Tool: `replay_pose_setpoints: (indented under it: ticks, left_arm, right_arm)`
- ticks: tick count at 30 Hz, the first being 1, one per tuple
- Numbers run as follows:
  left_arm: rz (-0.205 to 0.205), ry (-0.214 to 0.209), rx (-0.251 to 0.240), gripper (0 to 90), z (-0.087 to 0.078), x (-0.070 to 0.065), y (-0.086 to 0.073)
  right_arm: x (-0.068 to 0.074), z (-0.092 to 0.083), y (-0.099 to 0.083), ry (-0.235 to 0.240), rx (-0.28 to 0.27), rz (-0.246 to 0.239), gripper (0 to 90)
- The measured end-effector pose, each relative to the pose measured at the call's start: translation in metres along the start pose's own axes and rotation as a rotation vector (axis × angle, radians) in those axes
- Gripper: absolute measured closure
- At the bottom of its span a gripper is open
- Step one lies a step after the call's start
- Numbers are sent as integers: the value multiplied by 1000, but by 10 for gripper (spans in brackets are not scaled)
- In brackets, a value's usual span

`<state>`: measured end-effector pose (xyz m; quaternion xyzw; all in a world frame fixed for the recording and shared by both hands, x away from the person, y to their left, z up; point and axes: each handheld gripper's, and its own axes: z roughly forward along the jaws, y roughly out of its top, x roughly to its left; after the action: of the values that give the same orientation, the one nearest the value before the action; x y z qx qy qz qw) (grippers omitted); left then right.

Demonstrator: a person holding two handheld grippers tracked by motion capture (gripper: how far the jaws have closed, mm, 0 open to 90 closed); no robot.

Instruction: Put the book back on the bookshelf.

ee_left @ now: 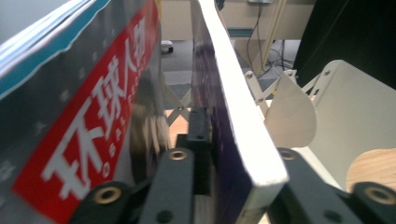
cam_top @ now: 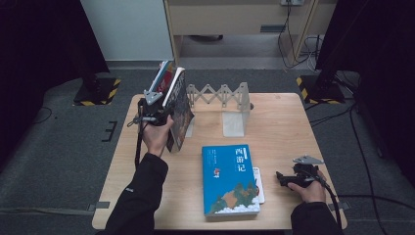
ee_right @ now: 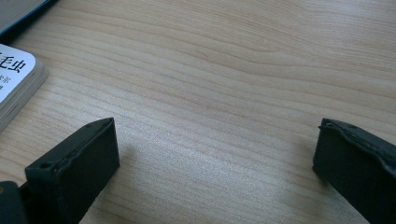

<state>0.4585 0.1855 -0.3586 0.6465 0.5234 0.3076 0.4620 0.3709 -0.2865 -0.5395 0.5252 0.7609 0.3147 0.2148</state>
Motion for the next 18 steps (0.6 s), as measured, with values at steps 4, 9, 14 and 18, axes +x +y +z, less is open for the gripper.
replay_pose_setpoints:
  ticks: [4,9,14,18]
  left_arm:
    - [7,15,11,691,2,-3,6]
    - [-12,33,57,630,10,-5,16]
    - [-40,74,121,591,21,-5,24]
    - [-19,117,153,649,26,-8,26]
  right_arm:
    - [0,0,0,1,1,1,5]
    - [0,0,0,1,1,0,5]
    - [0,0,0,1,1,1,5]
    - [0,0,0,2,1,1,4]
